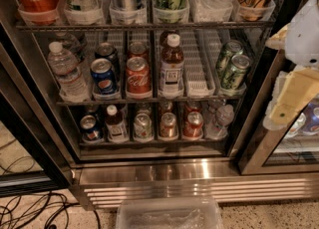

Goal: Pick water bottle from middle shelf of fridge

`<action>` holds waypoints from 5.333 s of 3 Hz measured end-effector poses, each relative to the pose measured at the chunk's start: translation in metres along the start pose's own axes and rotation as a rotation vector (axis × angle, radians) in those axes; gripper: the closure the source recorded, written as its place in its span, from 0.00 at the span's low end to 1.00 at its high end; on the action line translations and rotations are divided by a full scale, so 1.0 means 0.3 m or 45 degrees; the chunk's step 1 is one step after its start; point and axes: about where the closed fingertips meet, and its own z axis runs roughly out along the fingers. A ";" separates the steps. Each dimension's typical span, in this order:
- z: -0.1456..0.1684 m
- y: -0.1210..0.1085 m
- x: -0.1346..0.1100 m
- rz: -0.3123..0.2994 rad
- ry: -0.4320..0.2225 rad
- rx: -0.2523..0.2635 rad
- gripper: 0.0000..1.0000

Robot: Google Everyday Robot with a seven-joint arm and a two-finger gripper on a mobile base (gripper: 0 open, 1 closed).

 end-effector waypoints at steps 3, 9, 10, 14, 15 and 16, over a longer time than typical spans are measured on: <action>0.297 0.300 -0.428 0.022 -0.319 -0.025 0.00; 0.645 0.513 -0.925 0.259 -0.828 -0.057 0.00; 0.650 0.472 -1.010 0.333 -0.937 0.035 0.00; 0.627 0.246 -1.197 0.714 -1.275 0.414 0.00; 0.627 0.245 -1.197 0.714 -1.275 0.414 0.00; 0.646 0.234 -1.210 0.727 -1.299 0.464 0.00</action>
Offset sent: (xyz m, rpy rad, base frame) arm -0.0262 0.1845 -0.1001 0.2617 -0.0711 0.0379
